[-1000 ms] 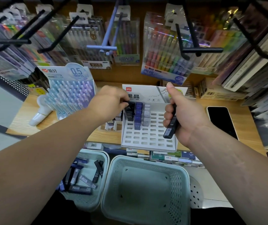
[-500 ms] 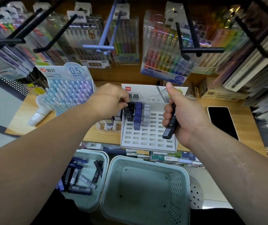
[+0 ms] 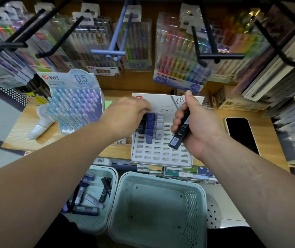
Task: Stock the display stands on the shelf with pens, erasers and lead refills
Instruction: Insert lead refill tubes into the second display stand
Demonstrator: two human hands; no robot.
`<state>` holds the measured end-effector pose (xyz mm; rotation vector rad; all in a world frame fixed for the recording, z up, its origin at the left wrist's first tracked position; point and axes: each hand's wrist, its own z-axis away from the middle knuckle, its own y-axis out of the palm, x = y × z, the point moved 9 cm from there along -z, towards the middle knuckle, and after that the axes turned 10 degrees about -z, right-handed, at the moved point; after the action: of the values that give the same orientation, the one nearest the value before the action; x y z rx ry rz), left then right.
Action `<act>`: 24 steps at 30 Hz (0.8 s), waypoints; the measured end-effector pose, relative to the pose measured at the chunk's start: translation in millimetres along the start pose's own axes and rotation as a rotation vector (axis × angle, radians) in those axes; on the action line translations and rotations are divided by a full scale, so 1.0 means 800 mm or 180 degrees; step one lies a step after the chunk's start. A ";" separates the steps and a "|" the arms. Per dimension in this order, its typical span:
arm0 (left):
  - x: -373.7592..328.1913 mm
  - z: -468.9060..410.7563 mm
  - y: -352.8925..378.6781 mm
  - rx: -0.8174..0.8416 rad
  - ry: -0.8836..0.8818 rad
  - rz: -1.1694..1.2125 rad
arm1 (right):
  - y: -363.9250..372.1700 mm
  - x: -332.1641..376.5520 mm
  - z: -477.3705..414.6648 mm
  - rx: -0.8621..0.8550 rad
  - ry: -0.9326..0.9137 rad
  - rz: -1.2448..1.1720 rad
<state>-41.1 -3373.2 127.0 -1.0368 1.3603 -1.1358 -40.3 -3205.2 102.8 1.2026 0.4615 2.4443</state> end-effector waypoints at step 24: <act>-0.007 0.079 -0.068 -0.0666 -0.0183 0.2039 | 0.005 -0.020 -0.003 -0.0434 -0.0034 0.0009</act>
<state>22.0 -3383.4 180.7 -0.6835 1.6271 -0.4931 -33.7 -3216.2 92.1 1.1599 0.2850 2.4273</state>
